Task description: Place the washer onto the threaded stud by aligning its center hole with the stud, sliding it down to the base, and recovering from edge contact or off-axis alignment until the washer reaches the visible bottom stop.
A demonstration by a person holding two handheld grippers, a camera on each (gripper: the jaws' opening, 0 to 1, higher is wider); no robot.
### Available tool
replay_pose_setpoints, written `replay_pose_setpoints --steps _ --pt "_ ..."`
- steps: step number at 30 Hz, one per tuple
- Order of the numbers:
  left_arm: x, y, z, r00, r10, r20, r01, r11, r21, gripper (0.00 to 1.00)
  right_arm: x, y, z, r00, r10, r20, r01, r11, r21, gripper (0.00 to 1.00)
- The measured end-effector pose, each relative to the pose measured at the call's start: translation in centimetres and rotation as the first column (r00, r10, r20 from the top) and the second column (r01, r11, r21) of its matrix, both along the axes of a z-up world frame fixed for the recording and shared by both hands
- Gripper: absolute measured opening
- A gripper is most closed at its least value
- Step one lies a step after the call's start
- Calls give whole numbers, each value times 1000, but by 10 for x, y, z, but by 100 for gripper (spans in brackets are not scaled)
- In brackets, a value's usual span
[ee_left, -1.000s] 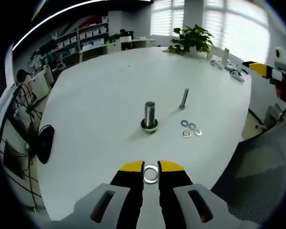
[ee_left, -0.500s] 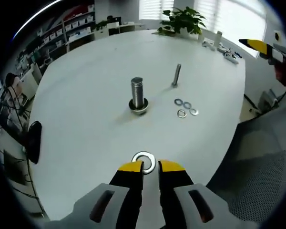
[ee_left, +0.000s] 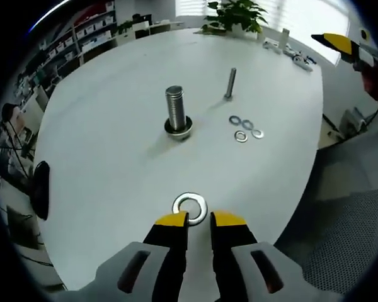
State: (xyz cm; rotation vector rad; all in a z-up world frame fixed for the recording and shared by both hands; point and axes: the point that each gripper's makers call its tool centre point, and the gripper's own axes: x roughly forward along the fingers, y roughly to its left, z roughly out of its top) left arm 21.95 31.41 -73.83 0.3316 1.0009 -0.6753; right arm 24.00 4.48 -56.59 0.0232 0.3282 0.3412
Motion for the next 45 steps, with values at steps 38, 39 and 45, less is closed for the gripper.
replay_pose_setpoints --steps 38,39,45 --pt "2 -7 -6 939 -313 -140 339 910 240 2 -1 3 -10 999 28 -19 -28 999 -29 48" --pt "3 -7 -6 948 -290 -131 313 922 228 2 -1 2 -11 999 28 -22 -29 999 -33 48" --pt "3 -7 -6 962 -255 -103 272 937 221 1 -1 1 -10 1000 19 -21 -19 999 -25 48"
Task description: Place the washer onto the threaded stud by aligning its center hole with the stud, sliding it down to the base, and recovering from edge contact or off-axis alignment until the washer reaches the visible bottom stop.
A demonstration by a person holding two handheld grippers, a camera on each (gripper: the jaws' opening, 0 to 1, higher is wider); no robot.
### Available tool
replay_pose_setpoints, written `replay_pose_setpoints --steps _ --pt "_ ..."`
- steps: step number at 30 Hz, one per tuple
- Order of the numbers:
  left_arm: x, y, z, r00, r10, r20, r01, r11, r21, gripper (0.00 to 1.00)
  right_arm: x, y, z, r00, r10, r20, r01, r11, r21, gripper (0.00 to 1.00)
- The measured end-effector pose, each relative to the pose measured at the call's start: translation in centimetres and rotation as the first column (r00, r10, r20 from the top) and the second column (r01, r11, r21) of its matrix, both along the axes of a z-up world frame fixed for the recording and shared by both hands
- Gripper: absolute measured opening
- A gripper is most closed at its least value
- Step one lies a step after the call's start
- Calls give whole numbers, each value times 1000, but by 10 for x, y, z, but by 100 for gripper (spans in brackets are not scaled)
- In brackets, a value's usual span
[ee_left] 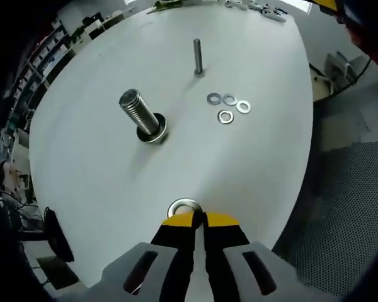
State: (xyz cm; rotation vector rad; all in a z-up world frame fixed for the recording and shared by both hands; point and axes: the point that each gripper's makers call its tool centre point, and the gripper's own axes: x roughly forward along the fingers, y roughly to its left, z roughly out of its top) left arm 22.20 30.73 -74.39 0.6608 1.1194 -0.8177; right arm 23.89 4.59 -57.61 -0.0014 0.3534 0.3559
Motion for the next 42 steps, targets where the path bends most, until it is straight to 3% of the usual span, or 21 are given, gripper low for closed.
replay_pose_setpoints --steps 14,30,42 --pt "0 6 7 999 31 24 -30 999 -22 1 2 -3 1 1000 -14 3 14 1000 20 48" --pt "39 -21 68 985 -14 173 33 994 -108 1 2 -4 -1 1000 -13 -5 13 1000 27 48" --pt "68 -33 85 979 -19 205 47 990 -132 1 2 -4 -4 1000 -11 -16 12 1000 25 48"
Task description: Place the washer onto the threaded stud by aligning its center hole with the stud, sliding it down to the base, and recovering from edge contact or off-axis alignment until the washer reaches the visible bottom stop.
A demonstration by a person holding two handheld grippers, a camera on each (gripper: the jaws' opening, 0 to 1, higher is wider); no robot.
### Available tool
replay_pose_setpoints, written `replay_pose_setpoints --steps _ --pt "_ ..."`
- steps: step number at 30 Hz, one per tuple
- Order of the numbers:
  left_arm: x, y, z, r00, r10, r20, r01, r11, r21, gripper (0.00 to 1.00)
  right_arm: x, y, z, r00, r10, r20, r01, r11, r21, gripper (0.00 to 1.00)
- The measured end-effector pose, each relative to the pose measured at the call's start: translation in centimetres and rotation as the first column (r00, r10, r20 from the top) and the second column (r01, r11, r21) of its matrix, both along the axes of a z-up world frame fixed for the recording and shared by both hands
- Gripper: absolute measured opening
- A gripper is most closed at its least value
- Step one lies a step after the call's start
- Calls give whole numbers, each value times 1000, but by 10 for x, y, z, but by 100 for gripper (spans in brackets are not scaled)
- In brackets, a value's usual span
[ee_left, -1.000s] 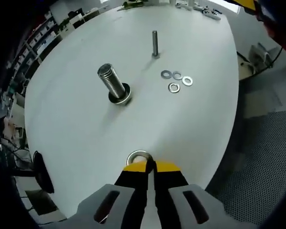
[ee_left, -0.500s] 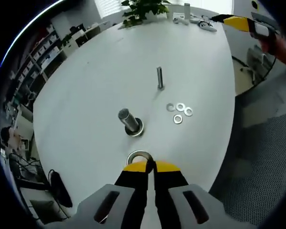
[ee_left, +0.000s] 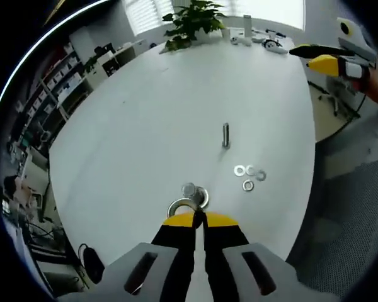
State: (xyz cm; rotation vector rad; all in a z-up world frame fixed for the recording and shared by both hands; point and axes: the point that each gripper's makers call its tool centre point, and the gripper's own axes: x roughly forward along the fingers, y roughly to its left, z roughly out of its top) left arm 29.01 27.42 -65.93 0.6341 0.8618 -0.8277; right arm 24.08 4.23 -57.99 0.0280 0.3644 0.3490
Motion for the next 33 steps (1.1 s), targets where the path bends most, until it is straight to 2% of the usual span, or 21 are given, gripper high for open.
replay_pose_setpoints --steps 4,9,14,22,25,33 --pt "6 -8 0 1000 -17 1 17 1000 1 1 0 0 0 1000 -2 -1 2 1000 2 48" --pt "10 -17 -4 998 -47 -33 48 999 12 1 0 -1 -1 1000 -5 -4 5 1000 5 48" --pt "14 -23 -7 998 -31 -53 31 1000 -2 1 0 -2 0 1000 -9 -4 9 1000 11 48" --pt "11 -24 -12 996 -22 -85 24 1000 15 1 0 -3 0 1000 -17 -3 17 1000 17 48" --pt "10 -23 -15 996 -29 -85 32 999 37 1 -1 -3 1 1000 -19 -2 19 1000 19 48" --pt "9 -19 -17 996 -7 -94 11 999 44 1 -1 -2 0 1000 -15 -3 16 1000 14 49"
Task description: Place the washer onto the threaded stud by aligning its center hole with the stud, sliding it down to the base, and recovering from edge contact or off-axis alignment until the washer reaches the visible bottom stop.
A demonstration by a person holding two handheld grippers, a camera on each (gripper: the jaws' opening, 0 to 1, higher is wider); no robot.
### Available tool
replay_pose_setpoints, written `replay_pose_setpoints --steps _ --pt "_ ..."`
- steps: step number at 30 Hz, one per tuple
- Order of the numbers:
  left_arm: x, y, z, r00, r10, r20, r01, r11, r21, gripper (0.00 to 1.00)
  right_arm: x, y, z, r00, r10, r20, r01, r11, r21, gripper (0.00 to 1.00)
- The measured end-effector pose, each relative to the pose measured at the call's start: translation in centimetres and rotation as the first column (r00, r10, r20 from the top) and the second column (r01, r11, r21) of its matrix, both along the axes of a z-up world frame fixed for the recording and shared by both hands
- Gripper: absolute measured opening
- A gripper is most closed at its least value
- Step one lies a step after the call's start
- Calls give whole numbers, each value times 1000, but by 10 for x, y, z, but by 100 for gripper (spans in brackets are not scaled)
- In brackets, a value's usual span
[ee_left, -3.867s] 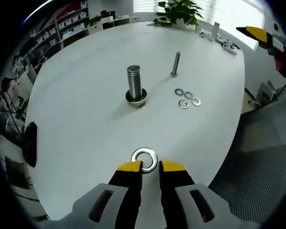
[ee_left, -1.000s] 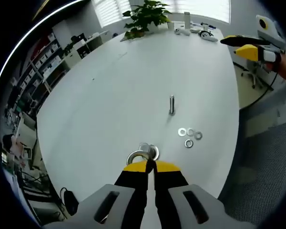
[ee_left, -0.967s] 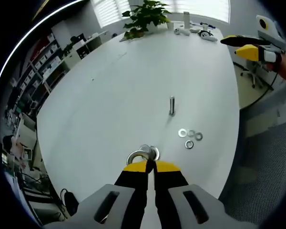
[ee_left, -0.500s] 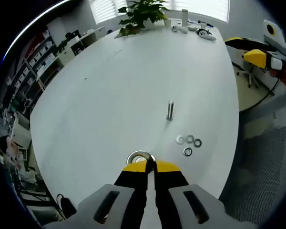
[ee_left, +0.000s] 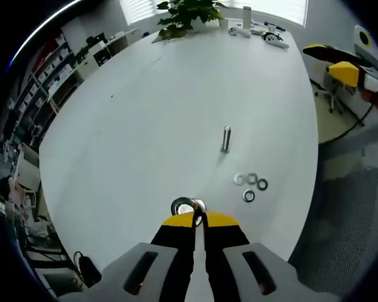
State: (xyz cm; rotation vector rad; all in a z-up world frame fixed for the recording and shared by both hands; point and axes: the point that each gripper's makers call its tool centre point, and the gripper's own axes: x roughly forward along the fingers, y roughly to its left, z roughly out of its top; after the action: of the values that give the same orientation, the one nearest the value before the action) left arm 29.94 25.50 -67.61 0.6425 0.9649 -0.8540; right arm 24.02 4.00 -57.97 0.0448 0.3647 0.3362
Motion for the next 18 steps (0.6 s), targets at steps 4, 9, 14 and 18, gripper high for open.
replay_pose_setpoints --steps 4,9,14,18 --pt "1 1 1 1000 17 -11 -17 1000 -4 2 0 -1 0 1000 -2 -1 2 1000 4 49" --pt "2 -1 8 998 55 -20 -56 997 -58 1 1 -2 1 1000 -10 2 10 1000 15 49" --pt "3 -1 6 998 54 -16 -54 997 -57 2 2 -4 0 1000 -14 -1 14 1000 19 49" --pt "0 -5 5 999 40 -16 -40 998 -57 1 1 -4 0 1000 -16 -5 16 1000 21 49"
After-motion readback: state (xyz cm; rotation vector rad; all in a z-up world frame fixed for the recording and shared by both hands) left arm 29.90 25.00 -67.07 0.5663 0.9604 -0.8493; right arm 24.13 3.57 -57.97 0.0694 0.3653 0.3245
